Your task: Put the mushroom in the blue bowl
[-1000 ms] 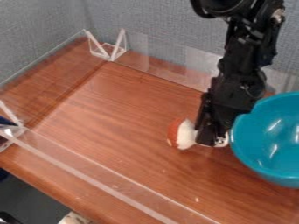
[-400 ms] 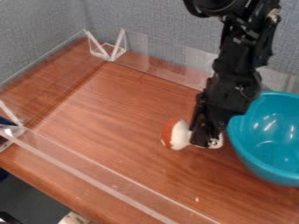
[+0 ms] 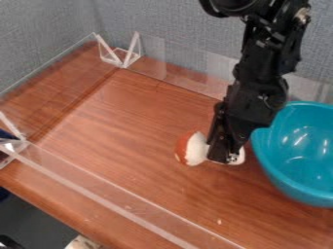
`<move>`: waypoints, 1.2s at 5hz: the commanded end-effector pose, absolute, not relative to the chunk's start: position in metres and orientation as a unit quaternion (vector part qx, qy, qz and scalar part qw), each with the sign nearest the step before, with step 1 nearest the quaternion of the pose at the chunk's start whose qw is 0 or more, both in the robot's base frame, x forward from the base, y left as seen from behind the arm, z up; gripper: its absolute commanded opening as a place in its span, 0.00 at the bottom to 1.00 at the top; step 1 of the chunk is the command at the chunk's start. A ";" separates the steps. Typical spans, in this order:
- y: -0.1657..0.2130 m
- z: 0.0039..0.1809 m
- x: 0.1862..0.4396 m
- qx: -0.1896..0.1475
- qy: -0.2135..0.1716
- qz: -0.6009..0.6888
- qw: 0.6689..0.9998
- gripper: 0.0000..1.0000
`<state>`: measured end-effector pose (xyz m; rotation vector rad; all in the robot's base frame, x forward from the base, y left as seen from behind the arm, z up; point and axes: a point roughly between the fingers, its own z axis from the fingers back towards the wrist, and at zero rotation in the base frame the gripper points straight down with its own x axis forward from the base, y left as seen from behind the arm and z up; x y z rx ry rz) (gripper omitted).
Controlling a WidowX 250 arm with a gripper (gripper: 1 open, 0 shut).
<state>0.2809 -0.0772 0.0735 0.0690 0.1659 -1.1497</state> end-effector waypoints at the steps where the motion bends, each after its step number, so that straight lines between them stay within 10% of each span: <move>1: -0.072 0.096 0.284 0.043 0.046 -0.537 0.841 0.00; 6: -0.065 0.116 0.279 0.056 0.052 -0.532 0.843 0.00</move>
